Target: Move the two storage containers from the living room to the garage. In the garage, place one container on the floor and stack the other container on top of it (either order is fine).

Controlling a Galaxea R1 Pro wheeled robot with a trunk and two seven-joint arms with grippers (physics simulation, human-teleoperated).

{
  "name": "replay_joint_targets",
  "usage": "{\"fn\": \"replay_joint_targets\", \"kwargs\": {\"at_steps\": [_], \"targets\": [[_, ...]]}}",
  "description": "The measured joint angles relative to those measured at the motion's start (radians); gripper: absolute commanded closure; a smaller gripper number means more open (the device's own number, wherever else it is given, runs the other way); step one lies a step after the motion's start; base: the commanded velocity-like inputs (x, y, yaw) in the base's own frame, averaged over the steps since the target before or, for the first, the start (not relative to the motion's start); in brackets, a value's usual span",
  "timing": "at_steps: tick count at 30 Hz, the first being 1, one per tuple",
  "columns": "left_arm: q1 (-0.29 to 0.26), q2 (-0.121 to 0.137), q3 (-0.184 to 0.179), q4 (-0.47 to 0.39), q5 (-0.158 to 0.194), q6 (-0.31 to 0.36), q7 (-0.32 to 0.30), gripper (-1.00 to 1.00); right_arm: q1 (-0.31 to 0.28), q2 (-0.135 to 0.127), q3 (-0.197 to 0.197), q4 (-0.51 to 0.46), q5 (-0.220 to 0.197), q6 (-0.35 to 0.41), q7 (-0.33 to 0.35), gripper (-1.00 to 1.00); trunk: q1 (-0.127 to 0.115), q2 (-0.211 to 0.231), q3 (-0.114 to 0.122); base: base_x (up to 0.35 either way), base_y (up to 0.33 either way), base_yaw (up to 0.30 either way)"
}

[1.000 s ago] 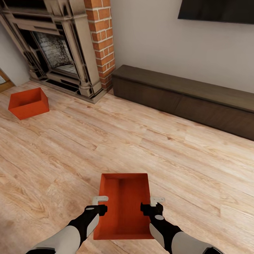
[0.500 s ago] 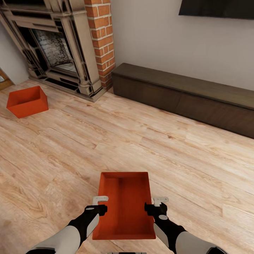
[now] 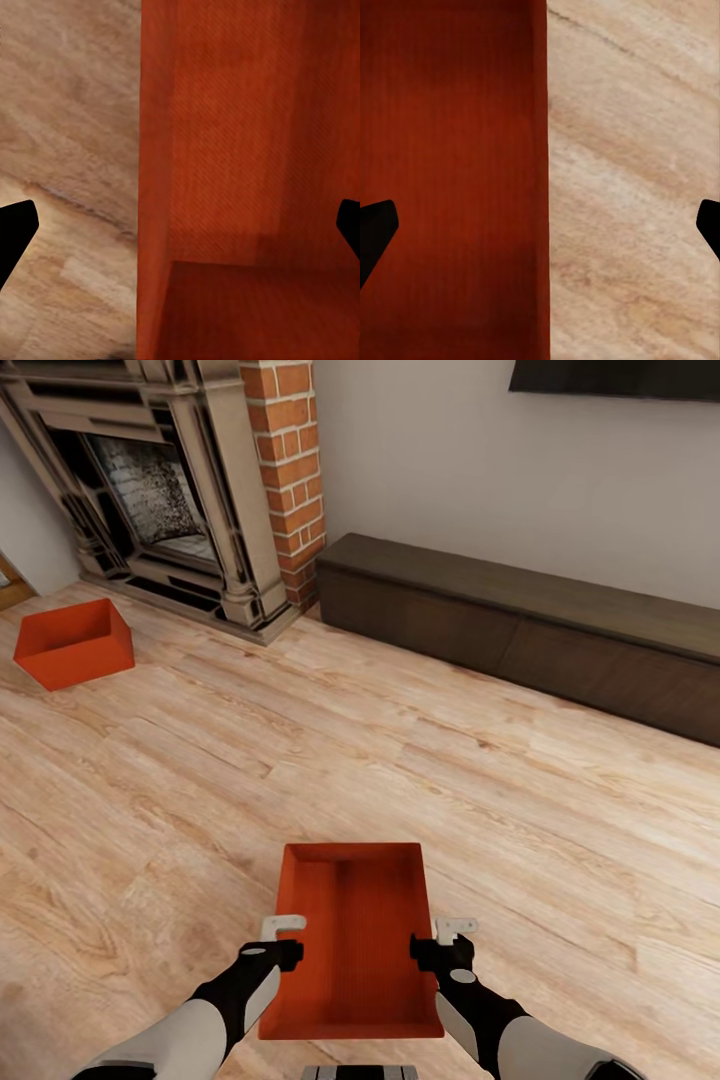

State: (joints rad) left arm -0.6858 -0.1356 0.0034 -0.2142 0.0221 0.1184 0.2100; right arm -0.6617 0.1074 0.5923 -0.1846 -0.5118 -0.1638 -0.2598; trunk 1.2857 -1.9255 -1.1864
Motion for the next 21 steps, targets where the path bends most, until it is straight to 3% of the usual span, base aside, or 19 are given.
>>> {"fn": "replay_joint_targets", "kwargs": {"at_steps": [13, 21], "targets": [[0.0, 0.033, 0.001, -0.003, 0.0, -0.001, 0.0, -1.0, 0.0, 0.0, -0.001, 0.0, 0.0, -0.001, 0.0, -1.0, 0.008, -0.014, -0.006, 0.0, 0.0, 0.0], [0.0, 0.036, 0.0, -0.003, 0.0, -0.001, 0.0, -1.0, 0.0, 0.0, -0.001, 0.0, 0.0, -0.001, 0.0, -1.0, 0.008, -0.014, -0.006, 0.0, 0.0, 0.0]]}}
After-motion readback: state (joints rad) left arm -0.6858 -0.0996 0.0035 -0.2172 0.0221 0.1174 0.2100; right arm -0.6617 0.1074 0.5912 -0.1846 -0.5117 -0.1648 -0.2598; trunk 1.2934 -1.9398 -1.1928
